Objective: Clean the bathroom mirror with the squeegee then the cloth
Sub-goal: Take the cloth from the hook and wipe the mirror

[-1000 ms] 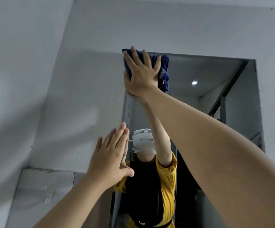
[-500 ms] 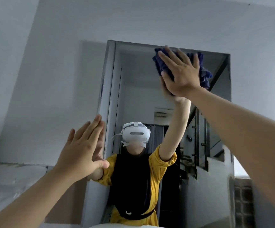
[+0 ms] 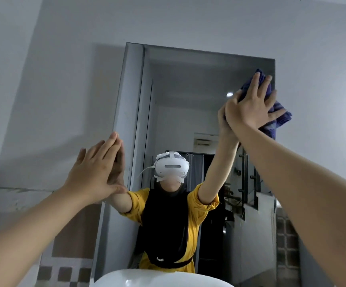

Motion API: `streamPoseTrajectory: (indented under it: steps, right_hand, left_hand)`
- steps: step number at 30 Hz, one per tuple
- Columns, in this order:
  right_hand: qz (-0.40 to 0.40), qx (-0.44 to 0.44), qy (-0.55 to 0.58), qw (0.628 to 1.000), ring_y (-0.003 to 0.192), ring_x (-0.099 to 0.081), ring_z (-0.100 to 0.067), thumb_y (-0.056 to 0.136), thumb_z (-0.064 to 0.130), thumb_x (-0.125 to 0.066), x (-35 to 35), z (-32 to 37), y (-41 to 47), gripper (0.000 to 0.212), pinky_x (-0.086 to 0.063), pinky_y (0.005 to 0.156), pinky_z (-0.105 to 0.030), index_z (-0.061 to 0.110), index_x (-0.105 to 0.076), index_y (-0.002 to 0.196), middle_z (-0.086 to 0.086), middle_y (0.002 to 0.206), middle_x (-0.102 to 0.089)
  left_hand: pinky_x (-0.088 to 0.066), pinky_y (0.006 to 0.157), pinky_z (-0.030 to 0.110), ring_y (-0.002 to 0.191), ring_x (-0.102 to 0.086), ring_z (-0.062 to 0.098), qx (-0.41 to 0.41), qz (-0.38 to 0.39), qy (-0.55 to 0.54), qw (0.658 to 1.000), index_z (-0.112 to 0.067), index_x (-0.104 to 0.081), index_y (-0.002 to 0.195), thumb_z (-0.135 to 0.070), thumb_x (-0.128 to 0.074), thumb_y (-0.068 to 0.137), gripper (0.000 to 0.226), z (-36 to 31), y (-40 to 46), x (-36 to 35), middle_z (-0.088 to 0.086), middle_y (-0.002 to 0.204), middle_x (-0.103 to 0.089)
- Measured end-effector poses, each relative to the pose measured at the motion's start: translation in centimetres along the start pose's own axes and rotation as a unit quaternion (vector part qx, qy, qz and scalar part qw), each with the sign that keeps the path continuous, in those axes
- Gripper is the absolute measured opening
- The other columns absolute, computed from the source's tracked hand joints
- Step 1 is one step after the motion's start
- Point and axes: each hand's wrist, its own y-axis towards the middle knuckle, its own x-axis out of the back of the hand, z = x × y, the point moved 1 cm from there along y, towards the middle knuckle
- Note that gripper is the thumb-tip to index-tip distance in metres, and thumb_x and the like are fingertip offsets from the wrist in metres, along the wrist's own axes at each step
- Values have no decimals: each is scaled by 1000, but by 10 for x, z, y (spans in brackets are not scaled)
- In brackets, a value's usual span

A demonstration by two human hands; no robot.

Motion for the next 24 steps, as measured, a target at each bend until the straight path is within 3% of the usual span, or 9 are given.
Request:
streamPoseTrajectory:
  steps: [4,8,12,18,24]
  right_hand:
    - [17,33,18,999,149,-5,-29,95,38,-33,-11,37,-40,61,6,111,-66,35,-14,153,6,163,-5]
    - [33,104,28,994,149,-6,-30,94,38,-35,-25,81,-77,61,7,110,-66,33,-16,152,6,163,-7]
    - [60,174,38,982,149,-7,-31,93,35,-37,-36,123,-111,63,5,111,-66,31,-17,153,3,163,-9]
    - [102,345,28,933,148,-12,-32,92,35,-38,-50,165,-165,62,4,112,-66,31,-21,152,2,162,-15]
    - [116,491,1,864,144,-23,-31,91,35,-40,-45,147,-165,59,-4,112,-66,33,-31,149,5,159,-26]
  left_hand:
    - [-11,113,53,143,-2,24,5,1,31,999,-20,14,145,-66,-66,61,125,0,-2,-1,-9,152,23]
    - [-13,111,53,142,-12,25,0,-34,19,999,-21,1,147,-63,-66,66,113,0,-14,-3,-6,155,7]
    - [-10,113,49,143,-8,19,-3,-39,-18,999,-24,-8,147,-61,-62,72,100,9,-29,-8,-7,156,4]
    - [-5,113,51,144,4,21,-48,33,3,998,-36,8,144,-66,-62,67,108,34,-30,-7,-6,155,15]
    - [-2,113,50,142,12,25,-32,90,-22,995,-49,30,132,-61,-72,61,125,38,-40,-16,4,155,18]
